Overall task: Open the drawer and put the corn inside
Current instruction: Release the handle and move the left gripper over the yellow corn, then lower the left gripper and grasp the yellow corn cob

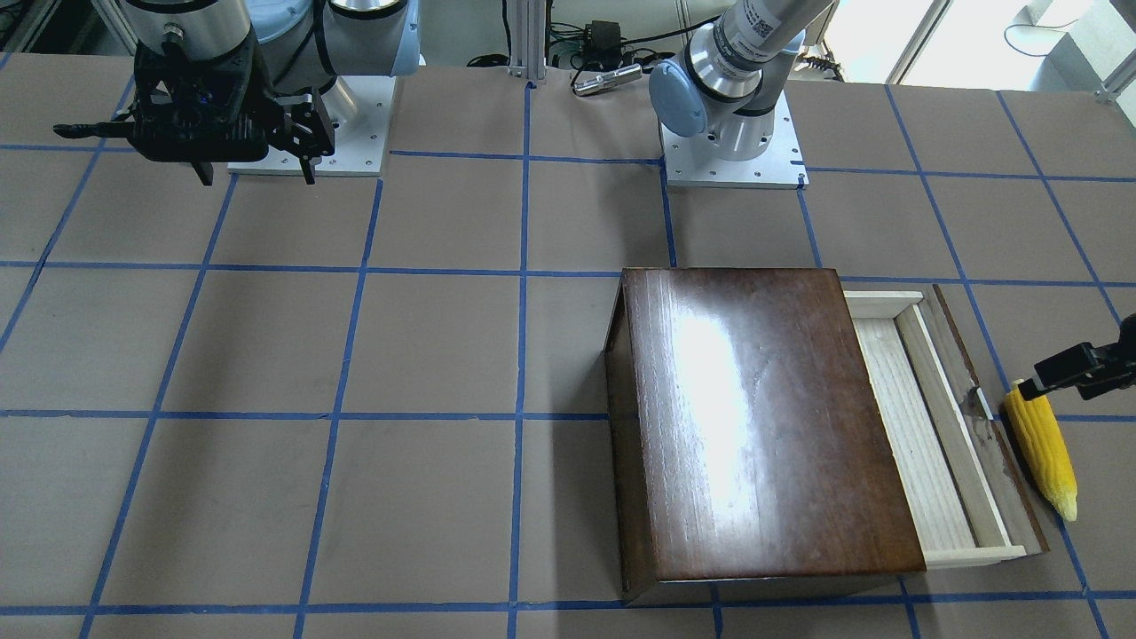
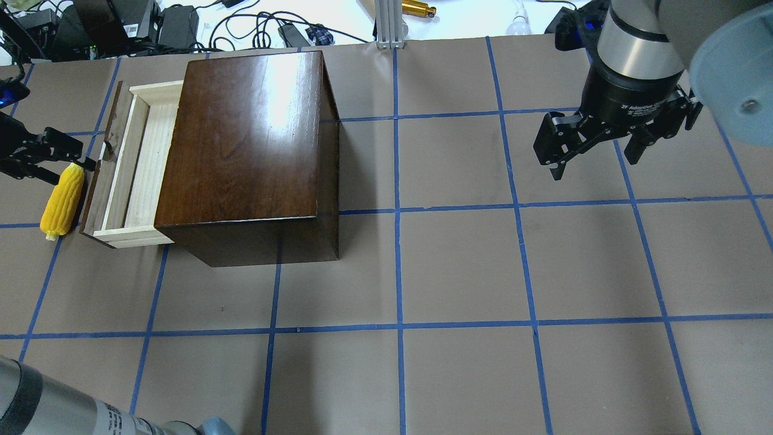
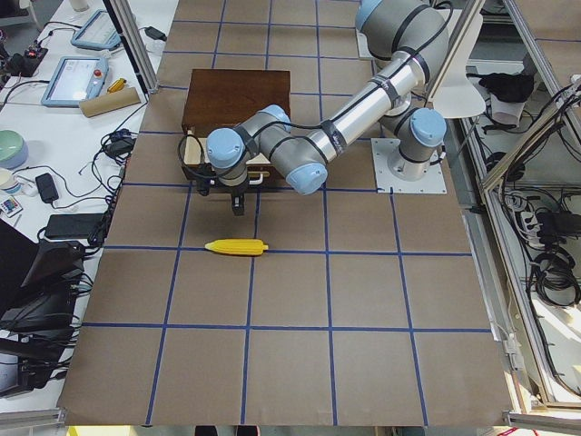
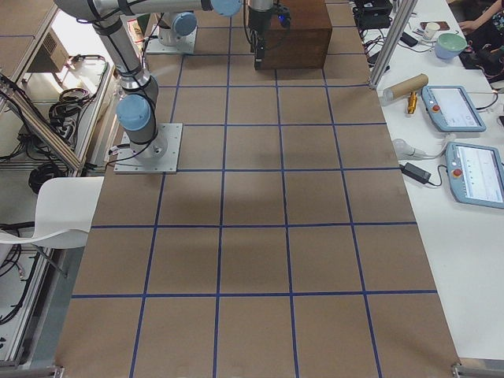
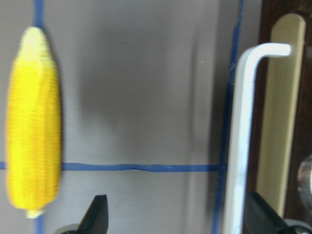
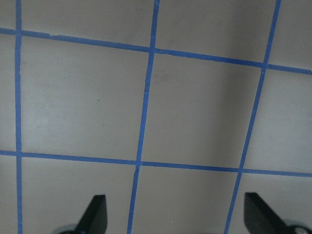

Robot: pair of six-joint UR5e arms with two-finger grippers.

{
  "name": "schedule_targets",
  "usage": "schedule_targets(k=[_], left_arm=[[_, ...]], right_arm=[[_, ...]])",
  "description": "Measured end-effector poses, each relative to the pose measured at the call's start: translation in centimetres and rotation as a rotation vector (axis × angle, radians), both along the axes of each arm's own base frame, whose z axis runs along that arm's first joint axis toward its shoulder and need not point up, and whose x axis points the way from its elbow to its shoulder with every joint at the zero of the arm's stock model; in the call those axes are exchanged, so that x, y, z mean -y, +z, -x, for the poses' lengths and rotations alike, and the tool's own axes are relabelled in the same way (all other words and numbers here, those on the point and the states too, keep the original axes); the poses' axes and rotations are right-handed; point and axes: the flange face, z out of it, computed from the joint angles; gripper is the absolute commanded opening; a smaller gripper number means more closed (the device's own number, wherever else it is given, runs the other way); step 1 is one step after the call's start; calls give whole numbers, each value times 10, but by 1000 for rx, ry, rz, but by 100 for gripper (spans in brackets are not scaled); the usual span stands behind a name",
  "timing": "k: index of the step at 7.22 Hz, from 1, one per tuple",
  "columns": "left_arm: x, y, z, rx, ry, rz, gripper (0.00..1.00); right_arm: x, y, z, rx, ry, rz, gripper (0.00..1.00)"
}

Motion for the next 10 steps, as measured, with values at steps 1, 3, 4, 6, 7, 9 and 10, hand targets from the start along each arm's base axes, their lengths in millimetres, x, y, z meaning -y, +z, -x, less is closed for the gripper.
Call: schedule_targets(k=[1,3,4,6,7,9,10], left_arm=[[5,-1,-12,42,-62,0,100],[14,-27,-29,102,-149,-6,100],[17,-44,-34,109,-191,-21,100],[18,-80,-41,120,-237,-69,100],[17,-96,-43,126,-244,-90,100],[15,-126,-48,137,-248,-128,100],[15,-137,-50,132,-247,-142,100]], right_arm=[[0,0,0,0,0,0,100],[0,0,0,0,0,0,100],[0,0,0,0,0,0,100],[0,0,0,0,0,0,100],[0,0,0,0,0,1,100],[0,0,0,0,0,1,100],[0,0,0,0,0,0,100]])
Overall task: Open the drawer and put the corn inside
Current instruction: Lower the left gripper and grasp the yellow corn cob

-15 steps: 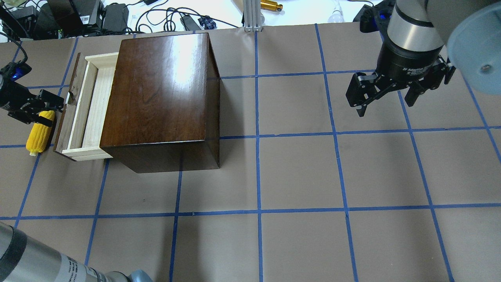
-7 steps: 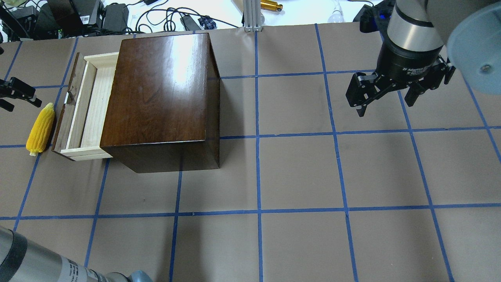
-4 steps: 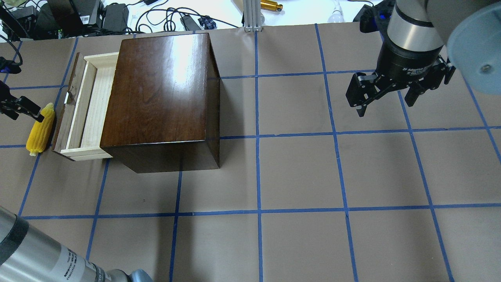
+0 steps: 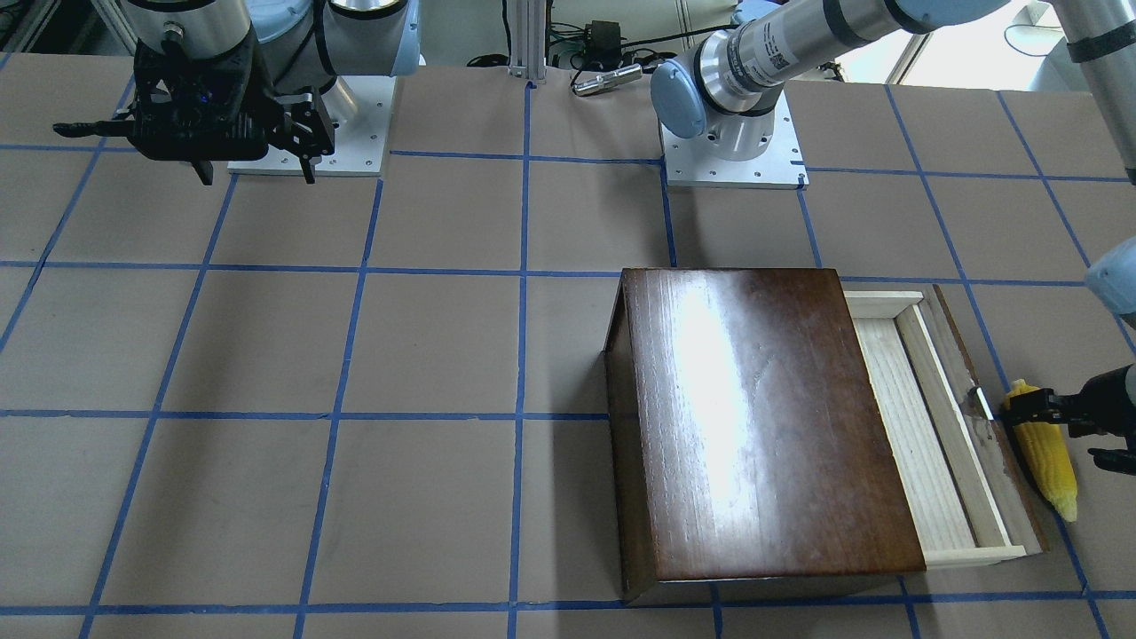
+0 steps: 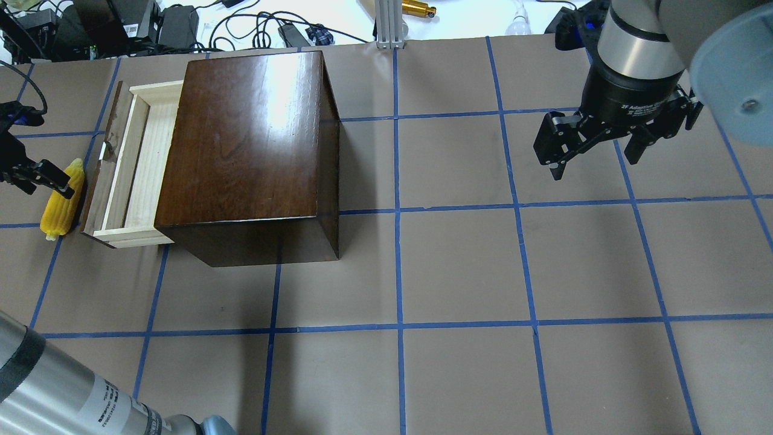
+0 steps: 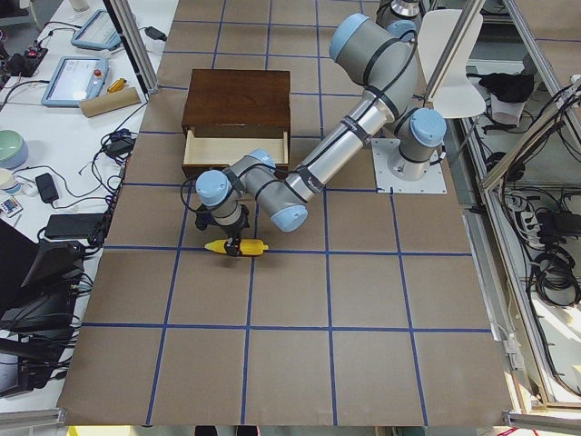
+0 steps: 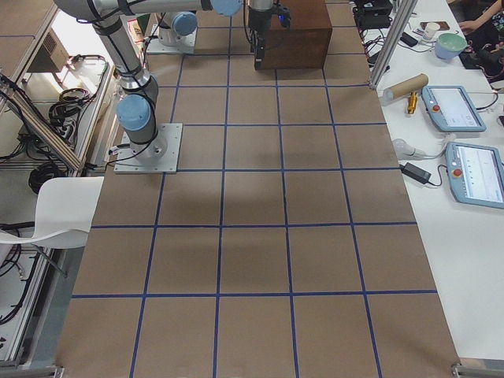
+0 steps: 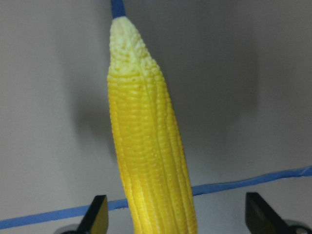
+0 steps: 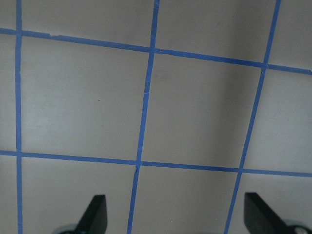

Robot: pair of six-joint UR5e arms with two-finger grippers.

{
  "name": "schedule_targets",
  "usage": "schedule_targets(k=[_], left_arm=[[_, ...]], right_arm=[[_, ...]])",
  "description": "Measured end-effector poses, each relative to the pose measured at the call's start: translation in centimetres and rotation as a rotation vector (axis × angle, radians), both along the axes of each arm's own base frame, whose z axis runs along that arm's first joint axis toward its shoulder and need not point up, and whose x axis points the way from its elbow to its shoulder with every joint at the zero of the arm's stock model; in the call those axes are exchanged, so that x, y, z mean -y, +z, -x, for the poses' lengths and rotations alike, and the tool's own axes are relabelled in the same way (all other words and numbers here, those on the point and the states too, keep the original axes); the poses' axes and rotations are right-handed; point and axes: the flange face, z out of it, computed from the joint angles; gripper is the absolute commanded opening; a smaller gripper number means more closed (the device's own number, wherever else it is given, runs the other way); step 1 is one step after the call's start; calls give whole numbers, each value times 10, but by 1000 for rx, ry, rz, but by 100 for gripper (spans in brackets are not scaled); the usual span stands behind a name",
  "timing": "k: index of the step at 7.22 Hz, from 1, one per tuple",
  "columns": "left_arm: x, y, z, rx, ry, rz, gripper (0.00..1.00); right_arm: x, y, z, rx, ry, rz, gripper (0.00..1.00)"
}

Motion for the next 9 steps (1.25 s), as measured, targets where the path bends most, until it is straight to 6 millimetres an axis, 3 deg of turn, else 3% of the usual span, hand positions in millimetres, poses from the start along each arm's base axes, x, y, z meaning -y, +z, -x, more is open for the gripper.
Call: schedule_targets(k=[2,3,5,6,9], left_arm=[[0,-17,-3,-10,6,-16,100],[0,-22,-4,-14,6,-21,93],[1,-27,-5,-11,7,-18,20],[2,-27,-5,-10,6,-16,0],[2,-26,-6,-8,7,-13,0]], right_arm=[[0,0,0,0,0,-1,100],[0,0,0,0,0,-1,100],[0,0,0,0,0,-1,100],[0,0,0,0,0,0,100],[0,0,0,1,0,0,100]])
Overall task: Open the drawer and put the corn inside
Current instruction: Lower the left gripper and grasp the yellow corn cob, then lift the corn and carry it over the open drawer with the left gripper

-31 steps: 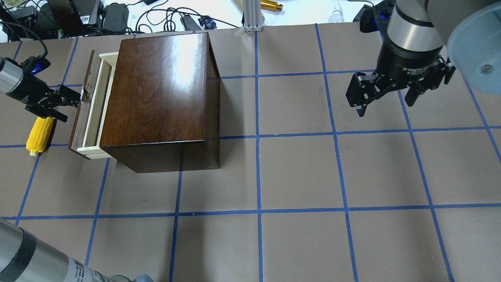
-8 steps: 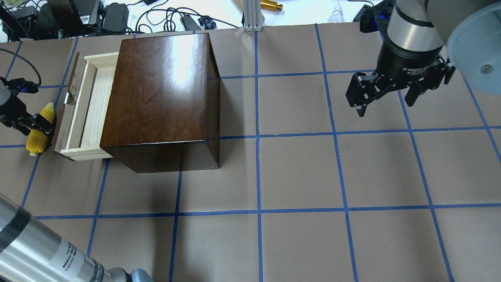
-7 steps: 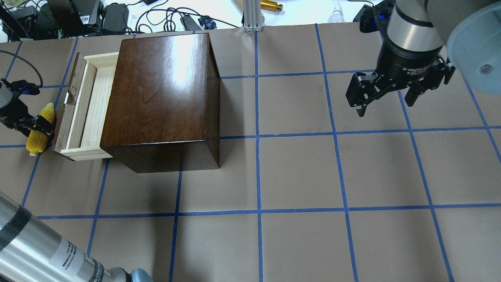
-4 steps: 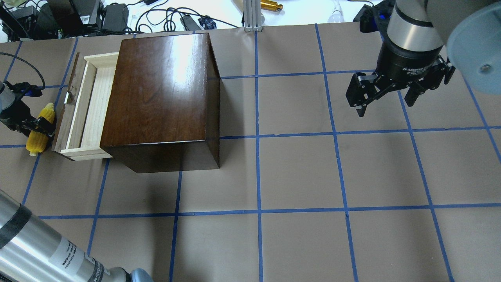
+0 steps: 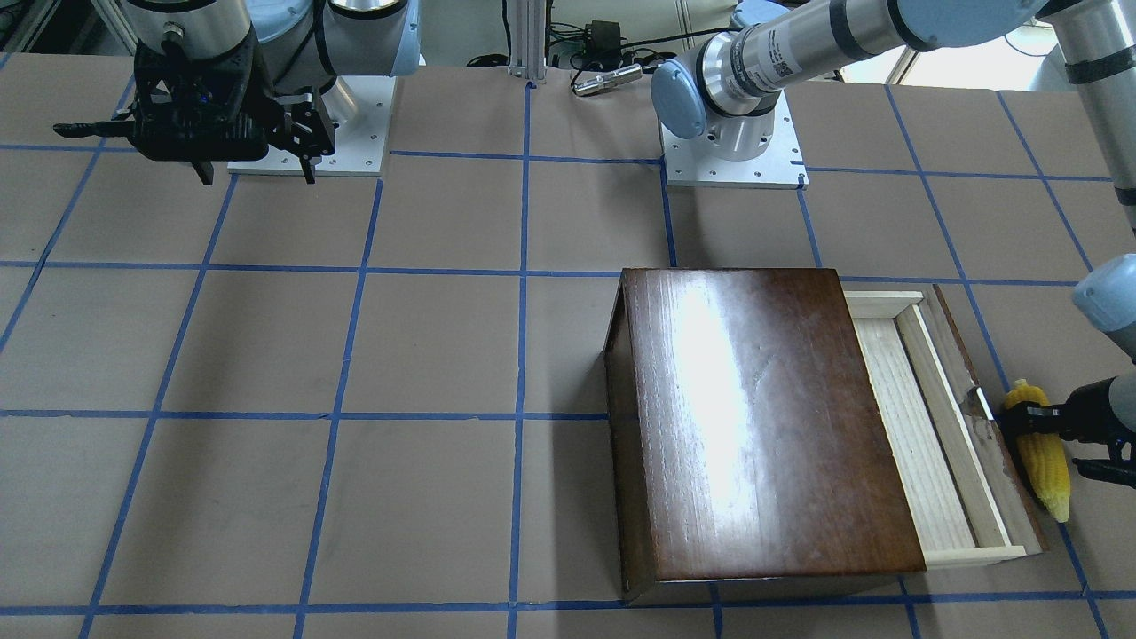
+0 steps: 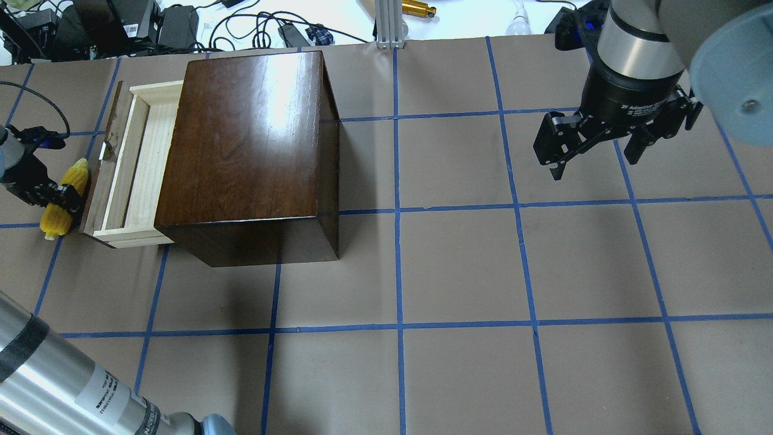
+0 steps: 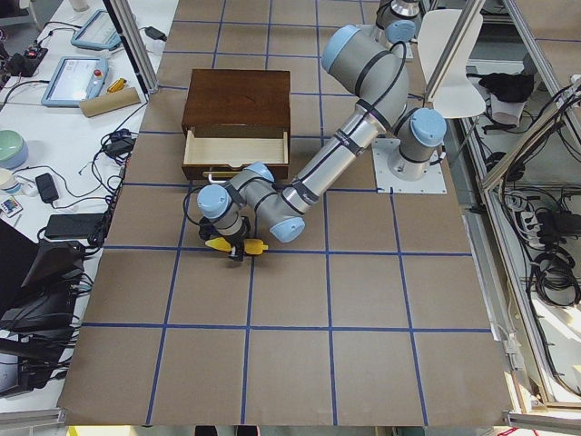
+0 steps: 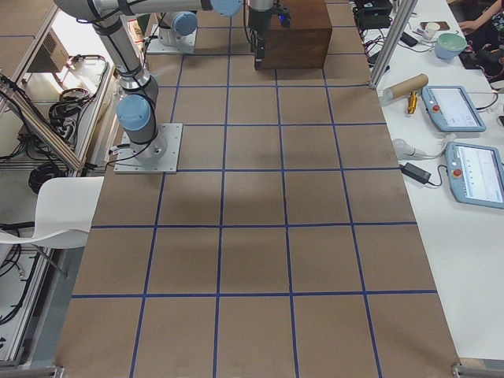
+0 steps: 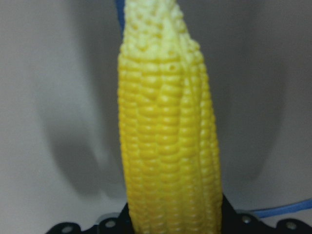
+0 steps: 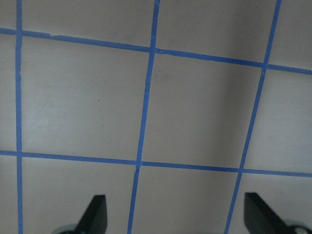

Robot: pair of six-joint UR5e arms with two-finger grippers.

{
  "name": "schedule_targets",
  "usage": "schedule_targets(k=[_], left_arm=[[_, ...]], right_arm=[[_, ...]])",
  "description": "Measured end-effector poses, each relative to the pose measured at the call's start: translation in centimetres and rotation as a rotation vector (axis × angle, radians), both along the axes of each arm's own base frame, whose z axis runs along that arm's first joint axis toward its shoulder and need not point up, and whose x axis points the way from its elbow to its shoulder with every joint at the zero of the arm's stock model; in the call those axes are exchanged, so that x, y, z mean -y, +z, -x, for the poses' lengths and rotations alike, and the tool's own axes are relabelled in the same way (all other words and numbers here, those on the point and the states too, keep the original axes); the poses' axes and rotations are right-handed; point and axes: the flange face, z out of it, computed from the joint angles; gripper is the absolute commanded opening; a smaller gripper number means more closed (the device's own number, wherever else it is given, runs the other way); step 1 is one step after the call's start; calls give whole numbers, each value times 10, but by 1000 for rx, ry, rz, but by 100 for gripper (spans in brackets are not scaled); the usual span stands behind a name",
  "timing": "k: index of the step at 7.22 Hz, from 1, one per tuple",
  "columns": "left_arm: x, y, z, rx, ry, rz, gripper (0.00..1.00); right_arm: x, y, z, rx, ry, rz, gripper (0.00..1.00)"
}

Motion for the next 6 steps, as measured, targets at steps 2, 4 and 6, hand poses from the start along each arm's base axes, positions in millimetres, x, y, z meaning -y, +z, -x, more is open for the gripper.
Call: schedule_targets(k=[2,4,6], left_arm=[[0,0,0,1,0,1,0],[0,3,0,3,0,4,0],[0,10,0,9,2,10,0]], right_arm=[[0,0,0,0,0,0,100],[0,0,0,-1,0,0,100],[0,0,0,0,0,1,100]])
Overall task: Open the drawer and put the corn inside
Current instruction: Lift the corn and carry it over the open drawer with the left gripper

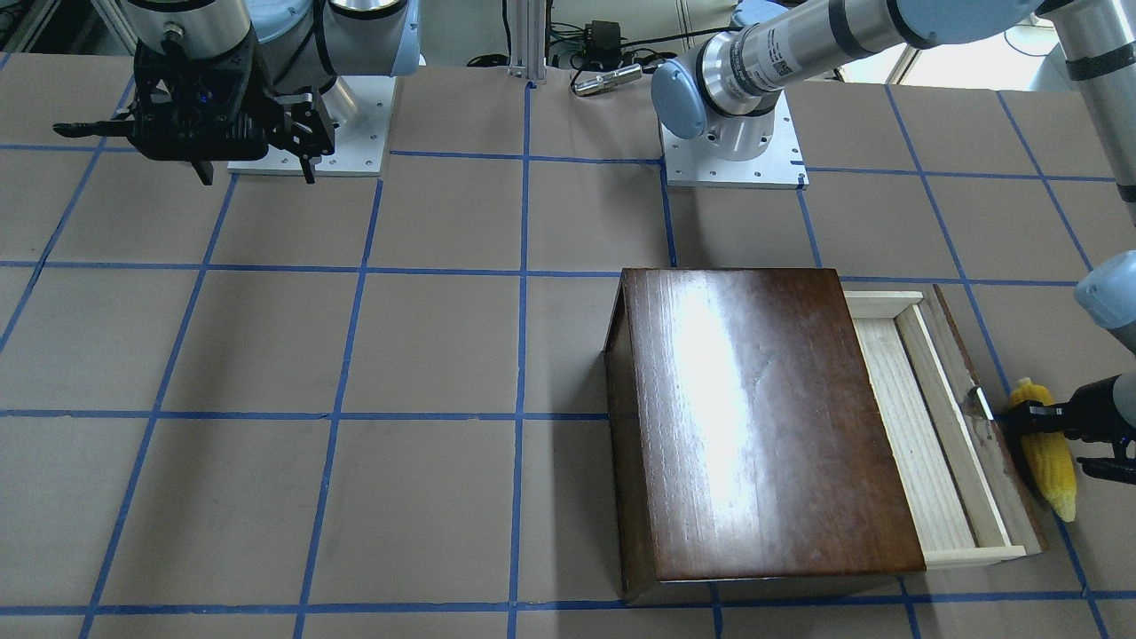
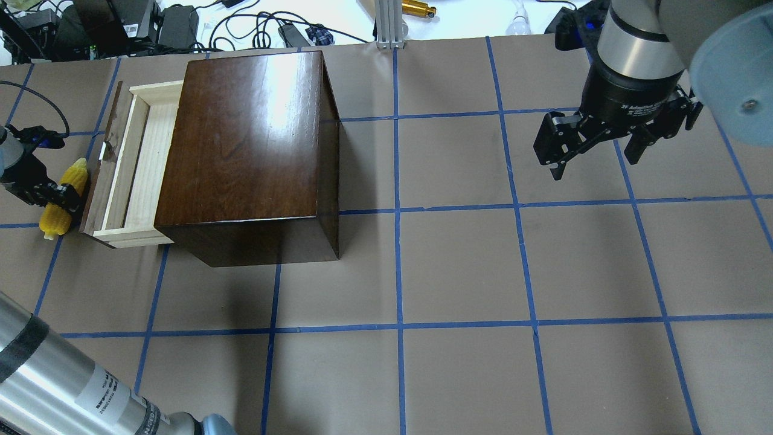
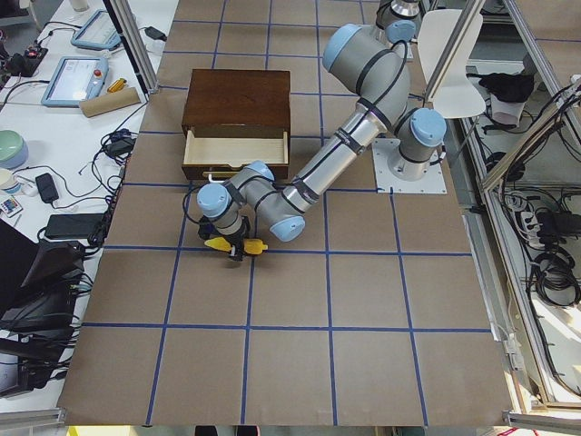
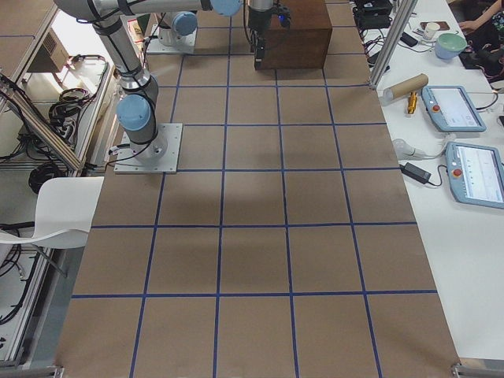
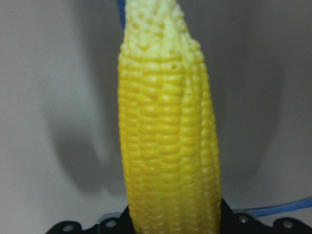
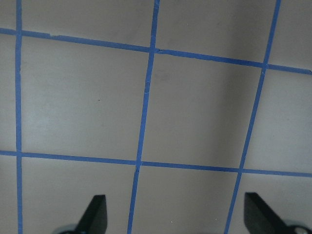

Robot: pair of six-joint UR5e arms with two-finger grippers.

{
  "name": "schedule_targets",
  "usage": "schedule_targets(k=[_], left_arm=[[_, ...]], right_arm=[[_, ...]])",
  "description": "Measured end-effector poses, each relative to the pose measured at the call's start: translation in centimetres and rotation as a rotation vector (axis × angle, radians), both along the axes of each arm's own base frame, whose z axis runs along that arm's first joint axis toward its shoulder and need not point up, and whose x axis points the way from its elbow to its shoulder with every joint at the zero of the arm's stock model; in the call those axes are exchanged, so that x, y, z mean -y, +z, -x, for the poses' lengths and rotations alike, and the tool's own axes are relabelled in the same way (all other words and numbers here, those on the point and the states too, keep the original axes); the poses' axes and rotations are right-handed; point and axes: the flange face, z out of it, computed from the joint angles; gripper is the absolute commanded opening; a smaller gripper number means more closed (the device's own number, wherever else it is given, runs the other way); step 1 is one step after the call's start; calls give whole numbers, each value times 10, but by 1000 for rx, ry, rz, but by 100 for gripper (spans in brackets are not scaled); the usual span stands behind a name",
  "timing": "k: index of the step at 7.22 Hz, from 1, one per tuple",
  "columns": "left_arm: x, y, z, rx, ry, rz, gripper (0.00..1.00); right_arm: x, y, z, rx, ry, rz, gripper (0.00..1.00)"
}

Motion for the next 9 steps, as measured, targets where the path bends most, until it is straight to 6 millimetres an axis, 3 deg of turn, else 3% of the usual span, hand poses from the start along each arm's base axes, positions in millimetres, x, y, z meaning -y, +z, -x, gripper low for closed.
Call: schedule_targets(k=[2,5,7,9], left_arm=[[1,21,0,19,6,25,0],[-2,87,21,6,4,79,0],[-3,136,60,-41,29,109,0],[5,177,129,-40,75,117,0]], right_arm=[[0,0,0,0,0,0,100],[0,0,0,0,-1,-1,100],[0,0,0,0,0,-1,100],[0,0,0,0,0,-1,100]])
